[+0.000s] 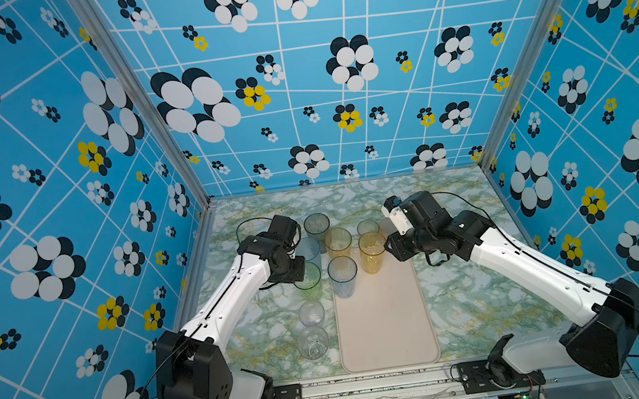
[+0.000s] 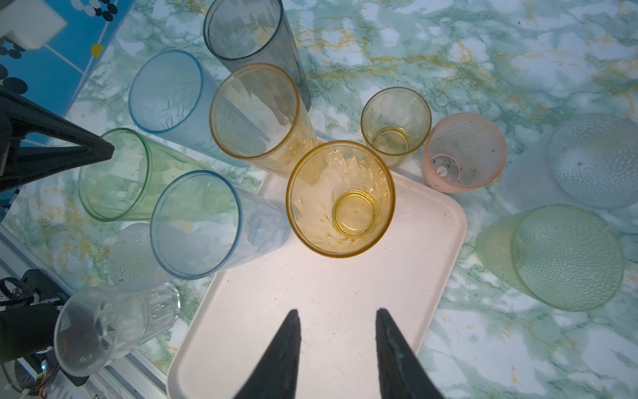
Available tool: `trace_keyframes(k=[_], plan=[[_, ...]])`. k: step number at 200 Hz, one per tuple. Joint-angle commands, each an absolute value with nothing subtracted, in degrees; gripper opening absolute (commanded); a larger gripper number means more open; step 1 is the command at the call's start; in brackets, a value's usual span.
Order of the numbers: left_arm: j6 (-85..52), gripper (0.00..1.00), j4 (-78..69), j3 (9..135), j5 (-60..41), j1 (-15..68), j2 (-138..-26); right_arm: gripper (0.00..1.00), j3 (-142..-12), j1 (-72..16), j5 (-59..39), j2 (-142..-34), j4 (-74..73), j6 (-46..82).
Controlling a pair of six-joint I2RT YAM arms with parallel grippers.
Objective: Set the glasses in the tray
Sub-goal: 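Lower the left gripper onto the green-rimmed glass rim and close it, then lift the green-rimmed glass with the left gripper and carry it over the tray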
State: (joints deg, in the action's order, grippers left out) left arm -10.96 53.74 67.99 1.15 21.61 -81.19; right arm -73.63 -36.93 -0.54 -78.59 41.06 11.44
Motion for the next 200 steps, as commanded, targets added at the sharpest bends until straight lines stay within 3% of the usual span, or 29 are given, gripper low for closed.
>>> trace_keyframes(k=[1,200], plan=[[-10.72,0.06,54.37,69.58,3.11,22.15,-79.13,0.39,-72.93,-36.56,-0.7,-77.52,40.34,12.22],[-10.64,0.03,62.29,74.88,5.36,25.12,-65.85,0.39,-73.09,-36.2,0.05,-75.64,42.36,13.01]])
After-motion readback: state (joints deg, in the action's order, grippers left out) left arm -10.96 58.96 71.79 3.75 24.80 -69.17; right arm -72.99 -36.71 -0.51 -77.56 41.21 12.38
